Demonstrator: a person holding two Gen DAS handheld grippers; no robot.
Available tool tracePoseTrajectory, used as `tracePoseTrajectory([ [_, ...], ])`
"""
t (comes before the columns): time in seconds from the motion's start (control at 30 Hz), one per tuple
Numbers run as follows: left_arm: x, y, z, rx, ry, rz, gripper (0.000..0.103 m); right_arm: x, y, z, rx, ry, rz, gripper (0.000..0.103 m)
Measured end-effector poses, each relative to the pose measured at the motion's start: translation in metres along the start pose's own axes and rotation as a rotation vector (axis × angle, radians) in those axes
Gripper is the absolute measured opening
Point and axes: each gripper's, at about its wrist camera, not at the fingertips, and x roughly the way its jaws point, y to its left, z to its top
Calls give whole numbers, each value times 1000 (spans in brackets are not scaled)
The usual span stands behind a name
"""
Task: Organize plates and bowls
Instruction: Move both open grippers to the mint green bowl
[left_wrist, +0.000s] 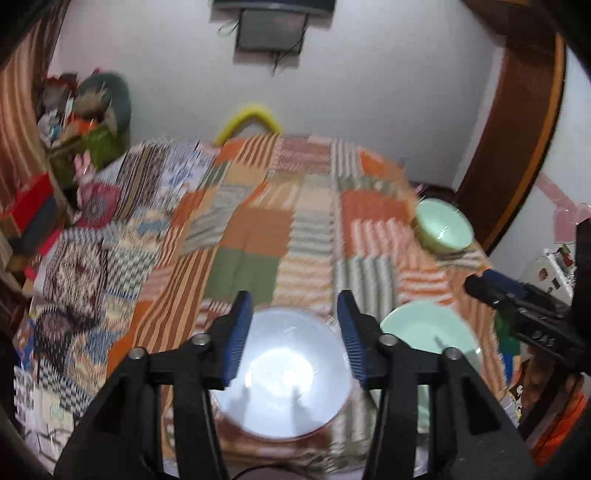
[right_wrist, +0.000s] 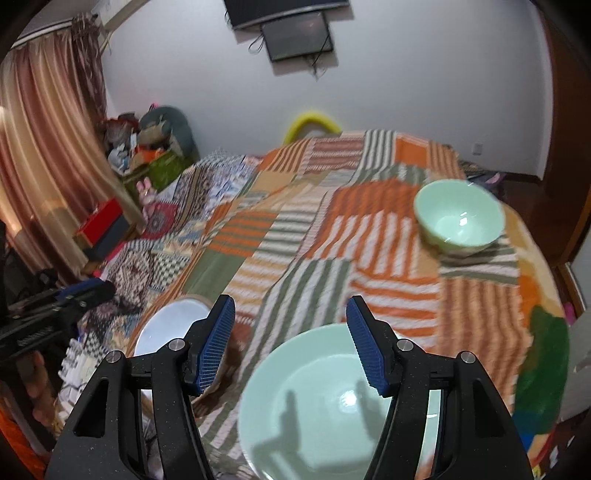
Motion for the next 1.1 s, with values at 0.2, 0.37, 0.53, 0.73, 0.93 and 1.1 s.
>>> tracePoseTrajectory([
  [0.2, -9, -50, 30, 59, -62, -61, 71, -22, -34, 15, 20, -65, -65, 59],
  [0.37, -5, -83, 50, 78, -98, -88, 89, -43, -66, 23, 65, -120, -111, 60],
  [0.53, 12, -113, 69, 112, -117, -101, 90, -58, -96, 28, 113, -165, -163, 68],
  [0.73, 48, -142, 84, 147, -78, -124, 91, -56, -125, 32, 161, -173, -215, 68],
  [0.93, 94, -167, 88, 200, -18, -135, 91, -39, -154, 33, 206, -148, -243, 68],
  [1.1, 134, -179, 87, 213, 29, -151, 91, -14, -177, 36, 255, -98, -243, 68],
])
